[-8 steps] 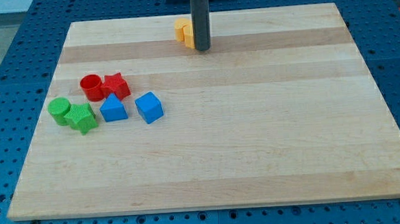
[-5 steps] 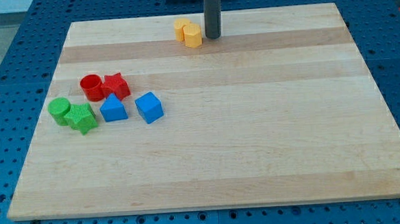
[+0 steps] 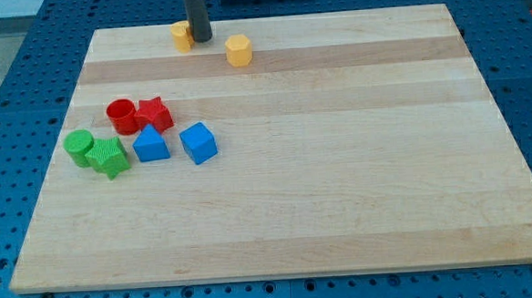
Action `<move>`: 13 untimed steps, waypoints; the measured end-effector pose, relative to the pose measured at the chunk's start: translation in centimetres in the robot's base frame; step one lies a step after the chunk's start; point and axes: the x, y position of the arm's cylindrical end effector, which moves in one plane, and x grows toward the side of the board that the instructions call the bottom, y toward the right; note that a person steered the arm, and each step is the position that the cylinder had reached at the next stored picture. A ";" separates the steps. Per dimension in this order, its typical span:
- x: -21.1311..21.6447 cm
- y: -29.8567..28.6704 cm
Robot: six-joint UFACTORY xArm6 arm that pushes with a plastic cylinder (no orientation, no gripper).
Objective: Slide the yellow heart to the left
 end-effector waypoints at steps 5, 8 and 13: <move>-2.4 -9.6; -2.5 -1.8; 1.8 -12.4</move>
